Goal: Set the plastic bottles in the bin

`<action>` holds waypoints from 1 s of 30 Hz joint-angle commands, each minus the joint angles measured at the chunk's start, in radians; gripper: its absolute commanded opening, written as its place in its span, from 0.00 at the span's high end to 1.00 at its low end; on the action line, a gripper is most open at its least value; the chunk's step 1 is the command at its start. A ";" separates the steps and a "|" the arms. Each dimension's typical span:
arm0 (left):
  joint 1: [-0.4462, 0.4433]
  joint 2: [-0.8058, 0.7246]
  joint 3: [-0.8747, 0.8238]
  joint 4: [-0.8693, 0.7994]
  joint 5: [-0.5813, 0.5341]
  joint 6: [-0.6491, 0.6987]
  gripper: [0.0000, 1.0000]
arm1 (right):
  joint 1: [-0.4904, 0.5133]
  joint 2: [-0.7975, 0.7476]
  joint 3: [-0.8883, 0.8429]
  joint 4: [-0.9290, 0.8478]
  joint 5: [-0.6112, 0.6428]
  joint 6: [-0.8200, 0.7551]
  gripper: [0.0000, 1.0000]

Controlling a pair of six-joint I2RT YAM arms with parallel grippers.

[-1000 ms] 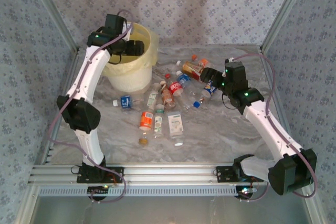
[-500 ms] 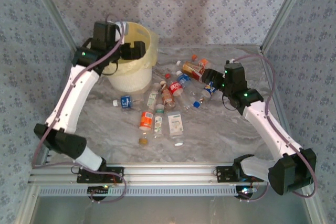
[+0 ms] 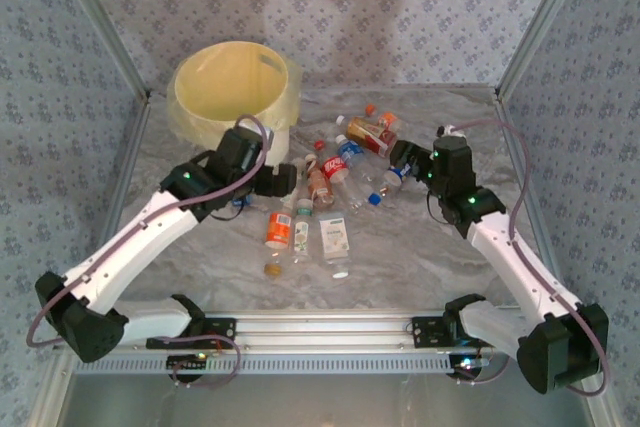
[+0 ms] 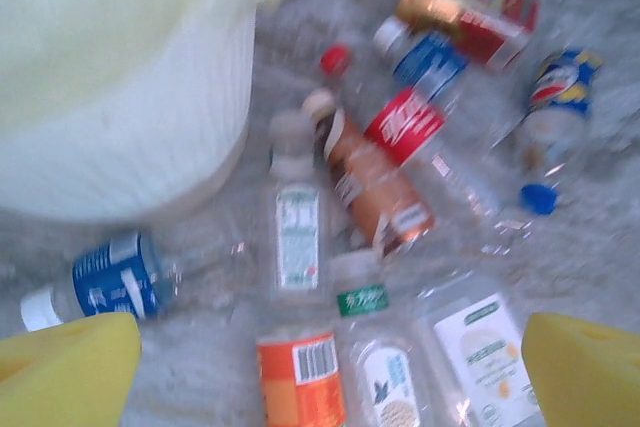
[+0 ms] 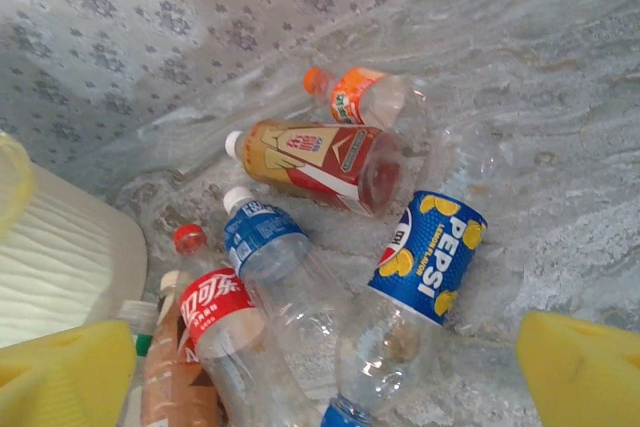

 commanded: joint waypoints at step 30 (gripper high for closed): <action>0.071 0.336 -0.383 0.248 0.184 -0.140 0.35 | -0.001 0.028 0.022 0.028 0.014 -0.025 0.00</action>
